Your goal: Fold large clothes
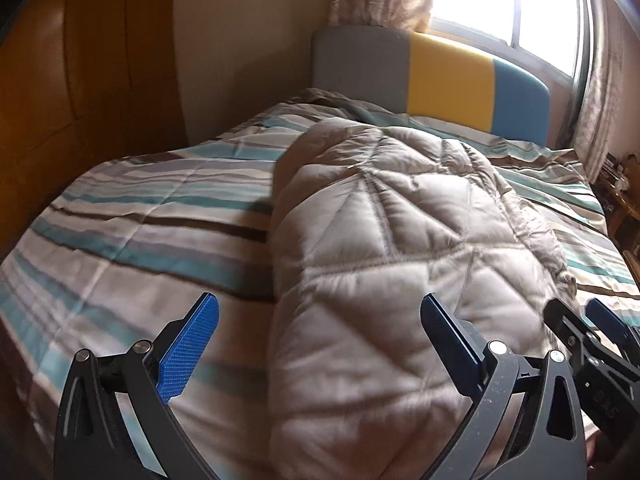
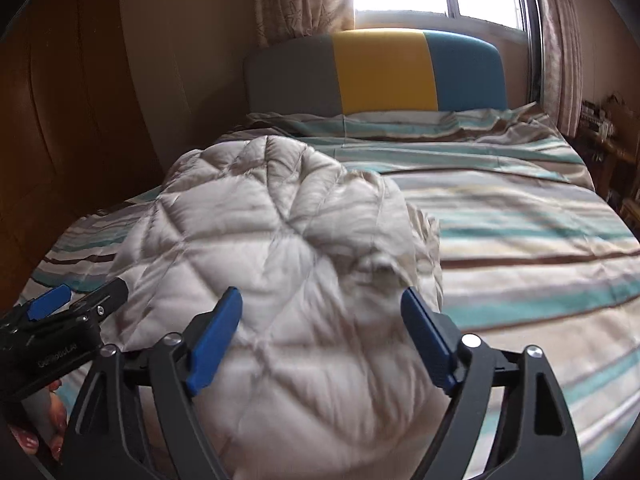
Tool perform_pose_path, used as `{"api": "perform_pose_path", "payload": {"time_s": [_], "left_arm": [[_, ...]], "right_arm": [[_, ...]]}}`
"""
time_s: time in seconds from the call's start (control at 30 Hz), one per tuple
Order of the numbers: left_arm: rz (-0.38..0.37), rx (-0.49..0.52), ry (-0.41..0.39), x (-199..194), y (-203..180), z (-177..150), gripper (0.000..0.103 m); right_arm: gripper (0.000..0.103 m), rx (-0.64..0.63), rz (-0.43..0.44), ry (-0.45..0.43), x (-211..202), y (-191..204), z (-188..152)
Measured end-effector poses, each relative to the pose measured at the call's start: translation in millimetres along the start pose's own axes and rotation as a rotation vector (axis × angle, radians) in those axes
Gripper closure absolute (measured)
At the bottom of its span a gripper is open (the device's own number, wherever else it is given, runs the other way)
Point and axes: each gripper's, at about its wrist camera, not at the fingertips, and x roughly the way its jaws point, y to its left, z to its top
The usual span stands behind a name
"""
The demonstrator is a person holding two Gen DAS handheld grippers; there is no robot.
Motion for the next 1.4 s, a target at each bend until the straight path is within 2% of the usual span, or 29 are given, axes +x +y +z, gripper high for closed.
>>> {"api": "perform_pose_path", "payload": {"time_s": [0.23, 0.4, 0.67, 1.0, 1.4], "left_arm": [[-0.019, -0.046, -0.027, -45, 20, -23, 0.003], [-0.019, -0.028, -0.065, -80, 27, -40, 0.003], [-0.026, -0.011, -0.101, -111, 35, -51, 0.003], [-0.046, -0.012, -0.134, -126, 33, -53, 0.003], [-0.054, -0.010, -0.127, -126, 31, -54, 0.003]], "right_arm": [[0.002, -0.003, 0.013, -0.013, -43, 7, -21], [0.002, -0.044, 0.002, -0.026, -73, 19, -27], [0.002, -0.065, -0.031, -0.078, -113, 25, -25], [0.002, -0.070, -0.029, -0.107, -132, 26, -24], [0.002, -0.054, -0.032, -0.099, -132, 21, -25]]}}
